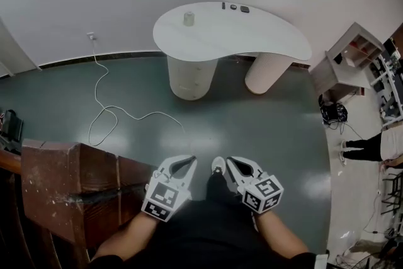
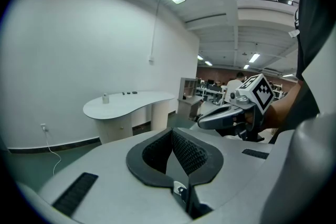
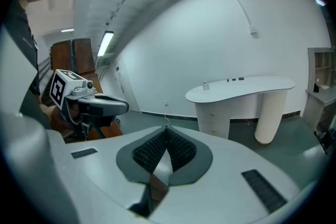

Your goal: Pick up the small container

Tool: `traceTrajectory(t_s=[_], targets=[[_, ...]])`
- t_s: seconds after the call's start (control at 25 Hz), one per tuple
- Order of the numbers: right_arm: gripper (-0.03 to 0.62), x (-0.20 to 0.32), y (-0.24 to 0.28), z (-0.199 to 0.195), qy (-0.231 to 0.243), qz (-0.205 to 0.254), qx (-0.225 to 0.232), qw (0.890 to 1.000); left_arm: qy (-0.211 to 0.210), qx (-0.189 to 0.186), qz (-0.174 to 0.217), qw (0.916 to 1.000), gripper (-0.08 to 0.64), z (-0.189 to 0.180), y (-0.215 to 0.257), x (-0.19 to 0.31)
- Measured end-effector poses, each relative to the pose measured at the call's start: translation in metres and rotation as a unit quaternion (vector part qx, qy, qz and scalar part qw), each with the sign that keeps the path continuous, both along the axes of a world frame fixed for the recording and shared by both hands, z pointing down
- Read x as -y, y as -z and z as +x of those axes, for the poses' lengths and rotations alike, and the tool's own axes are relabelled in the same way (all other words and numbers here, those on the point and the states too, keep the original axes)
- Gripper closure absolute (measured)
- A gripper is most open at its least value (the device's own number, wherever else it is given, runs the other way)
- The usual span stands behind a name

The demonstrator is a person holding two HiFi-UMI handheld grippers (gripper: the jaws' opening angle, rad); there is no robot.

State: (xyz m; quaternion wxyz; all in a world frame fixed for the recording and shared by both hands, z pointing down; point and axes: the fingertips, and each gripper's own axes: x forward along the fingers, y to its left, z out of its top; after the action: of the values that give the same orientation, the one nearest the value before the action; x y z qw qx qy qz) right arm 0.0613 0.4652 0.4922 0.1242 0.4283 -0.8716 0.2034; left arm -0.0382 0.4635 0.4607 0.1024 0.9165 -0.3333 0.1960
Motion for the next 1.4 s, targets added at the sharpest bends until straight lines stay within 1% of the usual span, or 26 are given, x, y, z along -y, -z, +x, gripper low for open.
traceTrajectory(t_s=[0.08,0.16,0.28,0.44,0.56,0.64,0.68,0.8,0.88,1.12,1.28,1.4], targets=[[0.597,0.012,-0.003,0.0,0.012,0.0,-0.001,1.0,0.015,0.004,0.0,0.9999,0.545,-0.002,-0.003,0.008],[0.597,0.027,-0.006,0.003,0.024,-0.005,0.0,1.0,0.04,0.008,-0.002,0.9992,0.545,-0.007,-0.005,0.022],[0.597,0.055,-0.009,0.014,0.043,-0.012,-0.001,0.999,0.081,0.007,-0.013,0.9966,0.545,-0.012,-0.01,0.048],[0.596,0.102,-0.009,0.031,0.07,-0.01,0.001,0.997,0.117,0.011,-0.013,0.993,0.545,-0.007,-0.012,0.09],[0.597,0.14,-0.003,0.046,0.087,0.001,0.006,0.996,0.139,-0.005,-0.015,0.9901,0.544,0.004,-0.006,0.128],[0.596,0.162,0.002,0.057,0.094,0.01,0.009,0.996,0.146,-0.013,-0.01,0.9892,0.545,0.014,0.001,0.152],[0.597,0.173,0.004,0.064,0.095,0.014,0.011,0.995,0.146,-0.008,-0.005,0.9893,0.544,0.02,0.005,0.162],[0.597,0.197,0.011,0.081,0.098,0.021,0.018,0.995,0.137,0.025,0.017,0.9901,0.544,0.04,0.013,0.185],[0.597,0.208,0.013,0.091,0.1,0.024,0.022,0.994,0.133,0.035,0.026,0.9902,0.545,0.052,0.016,0.195],[0.597,0.232,0.009,0.115,0.11,0.021,0.033,0.993,0.144,0.034,0.02,0.9889,0.544,0.076,0.014,0.222],[0.596,0.245,0.009,0.126,0.121,0.021,0.037,0.992,0.163,0.034,0.018,0.9859,0.545,0.081,0.016,0.238],[0.597,0.253,0.007,0.132,0.125,0.017,0.043,0.991,0.171,0.036,0.006,0.9847,0.545,0.085,0.013,0.243]])
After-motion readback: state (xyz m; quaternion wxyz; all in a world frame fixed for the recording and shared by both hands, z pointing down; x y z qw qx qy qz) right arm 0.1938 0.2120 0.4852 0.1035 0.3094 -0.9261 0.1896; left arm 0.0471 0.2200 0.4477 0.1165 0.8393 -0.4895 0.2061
